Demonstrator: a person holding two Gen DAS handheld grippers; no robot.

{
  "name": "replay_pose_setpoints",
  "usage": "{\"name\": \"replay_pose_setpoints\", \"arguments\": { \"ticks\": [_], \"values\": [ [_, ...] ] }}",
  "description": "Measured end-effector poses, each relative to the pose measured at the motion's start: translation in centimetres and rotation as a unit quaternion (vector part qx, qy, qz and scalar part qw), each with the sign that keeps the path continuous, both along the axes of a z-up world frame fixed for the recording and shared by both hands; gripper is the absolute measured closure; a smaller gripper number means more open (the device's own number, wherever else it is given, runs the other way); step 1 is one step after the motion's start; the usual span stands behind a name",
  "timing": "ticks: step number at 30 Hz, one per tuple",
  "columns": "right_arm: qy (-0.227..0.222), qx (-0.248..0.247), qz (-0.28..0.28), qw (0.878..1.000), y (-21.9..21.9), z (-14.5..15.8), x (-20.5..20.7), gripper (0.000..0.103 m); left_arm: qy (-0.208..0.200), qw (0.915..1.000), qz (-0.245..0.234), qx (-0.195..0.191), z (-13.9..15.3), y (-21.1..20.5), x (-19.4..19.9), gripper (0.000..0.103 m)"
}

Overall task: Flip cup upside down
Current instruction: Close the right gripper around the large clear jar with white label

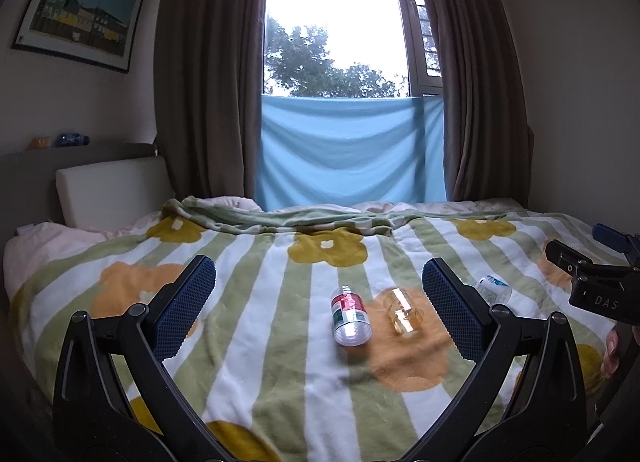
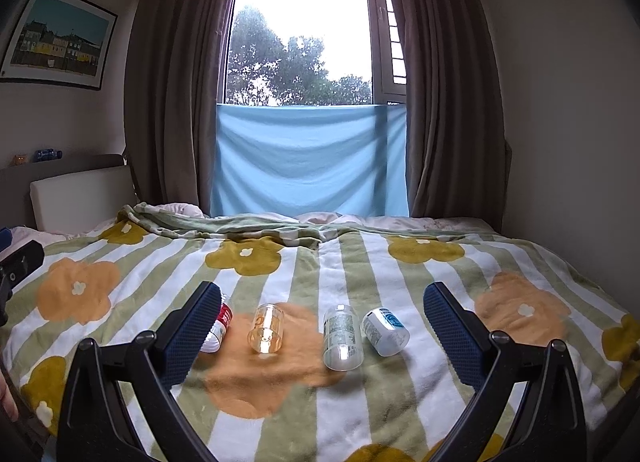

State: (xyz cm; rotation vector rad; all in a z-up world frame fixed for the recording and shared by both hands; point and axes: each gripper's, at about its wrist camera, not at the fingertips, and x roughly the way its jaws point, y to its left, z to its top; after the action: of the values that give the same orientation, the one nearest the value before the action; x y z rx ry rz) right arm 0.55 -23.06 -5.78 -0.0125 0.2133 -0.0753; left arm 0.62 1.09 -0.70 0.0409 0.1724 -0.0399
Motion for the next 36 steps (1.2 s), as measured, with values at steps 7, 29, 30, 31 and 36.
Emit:
{"name": "replay_pose_setpoints", "arguments": {
  "ticks": [7, 29, 30, 31, 36],
  "values": [
    [0.076, -0.019, 0.016, 0.997, -1.2, 0.0, 7.6, 0.002, 0.017, 0.9997, 0.015, -0.006, -0.9, 1.5, 1.4, 0.0],
    [0.387, 0.002, -0.006, 0.922, -4.7, -11.3, 27.7, 0.017, 0.066, 0.9974, 0.024, -0.016, -3.6, 4.6, 5.9, 0.0],
    [0.393, 0.004, -0.008, 0.919, -4.9, -11.9, 27.9, 0.018, 0.07, 0.9971, 0.024, -0.016, -3.8, 4.6, 6.0, 0.0],
    [0.377, 0.003, -0.012, 0.926, -5.0, -12.3, 28.1, 0.019, 0.073, 0.9969, 0.024, -0.015, -3.9, 4.7, 6.2, 0.0],
    [0.39, 0.011, -0.023, 0.92, -5.2, -13.6, 28.7, 0.027, 0.093, 0.9952, 0.026, -0.018, -4.8, 4.9, 7.1, 0.0]
  ]
}}
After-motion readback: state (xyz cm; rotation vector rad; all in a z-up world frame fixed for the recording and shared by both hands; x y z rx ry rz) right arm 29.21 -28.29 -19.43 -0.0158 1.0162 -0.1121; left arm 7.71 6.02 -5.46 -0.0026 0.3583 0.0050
